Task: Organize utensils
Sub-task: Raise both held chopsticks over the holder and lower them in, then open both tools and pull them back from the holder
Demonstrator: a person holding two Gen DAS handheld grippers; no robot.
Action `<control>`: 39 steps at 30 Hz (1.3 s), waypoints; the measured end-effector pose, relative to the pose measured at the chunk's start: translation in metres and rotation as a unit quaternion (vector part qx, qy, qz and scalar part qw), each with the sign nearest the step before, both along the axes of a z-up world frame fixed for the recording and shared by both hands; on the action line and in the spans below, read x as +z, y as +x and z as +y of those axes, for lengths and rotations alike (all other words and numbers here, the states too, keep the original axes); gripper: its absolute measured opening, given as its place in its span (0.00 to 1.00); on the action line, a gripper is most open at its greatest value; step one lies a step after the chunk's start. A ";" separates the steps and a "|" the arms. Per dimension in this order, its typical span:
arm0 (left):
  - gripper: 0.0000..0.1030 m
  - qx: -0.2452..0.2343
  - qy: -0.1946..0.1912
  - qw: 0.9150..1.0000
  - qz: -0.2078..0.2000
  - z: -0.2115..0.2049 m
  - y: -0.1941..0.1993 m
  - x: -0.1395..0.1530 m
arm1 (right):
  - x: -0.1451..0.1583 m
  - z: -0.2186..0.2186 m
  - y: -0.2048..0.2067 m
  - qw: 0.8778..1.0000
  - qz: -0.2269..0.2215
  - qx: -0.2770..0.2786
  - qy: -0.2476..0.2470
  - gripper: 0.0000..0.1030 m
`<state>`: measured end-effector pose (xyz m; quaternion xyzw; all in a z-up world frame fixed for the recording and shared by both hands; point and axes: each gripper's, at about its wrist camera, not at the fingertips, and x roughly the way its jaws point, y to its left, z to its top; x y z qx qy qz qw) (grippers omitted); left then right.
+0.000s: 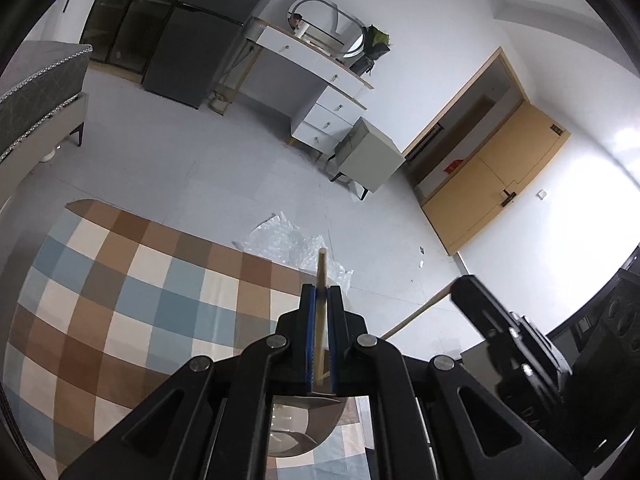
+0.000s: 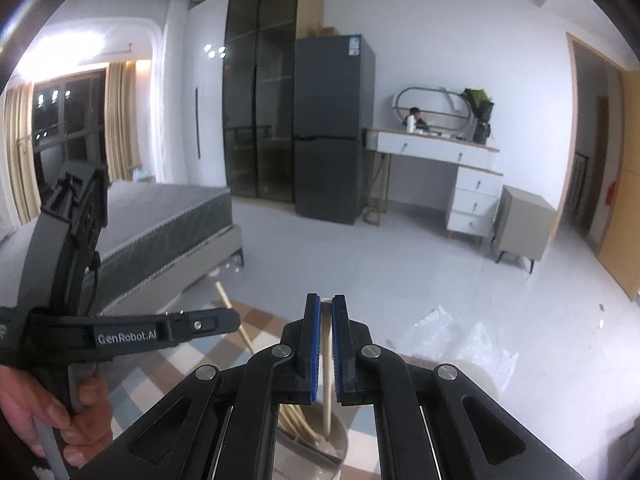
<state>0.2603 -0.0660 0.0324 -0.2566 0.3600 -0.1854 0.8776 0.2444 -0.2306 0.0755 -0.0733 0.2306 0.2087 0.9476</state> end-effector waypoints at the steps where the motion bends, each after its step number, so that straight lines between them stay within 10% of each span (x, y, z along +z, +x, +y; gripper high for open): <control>1: 0.01 -0.002 0.004 1.000 -0.002 -0.003 0.000 0.001 | -0.003 -0.001 0.001 1.000 0.004 0.002 -0.001 0.04; 21: 0.01 -0.075 0.043 0.993 0.076 -0.030 0.010 -0.024 | -0.058 -0.027 0.034 0.993 0.111 -0.028 0.038 0.08; 28: 0.46 -0.065 0.047 0.993 0.083 -0.020 0.003 -0.014 | -0.051 -0.060 0.023 0.989 0.110 -0.053 0.079 0.33; 39: 0.58 -0.015 0.111 0.993 0.041 -0.009 -0.031 0.021 | -0.033 -0.082 -0.024 0.987 0.087 -0.104 0.090 0.51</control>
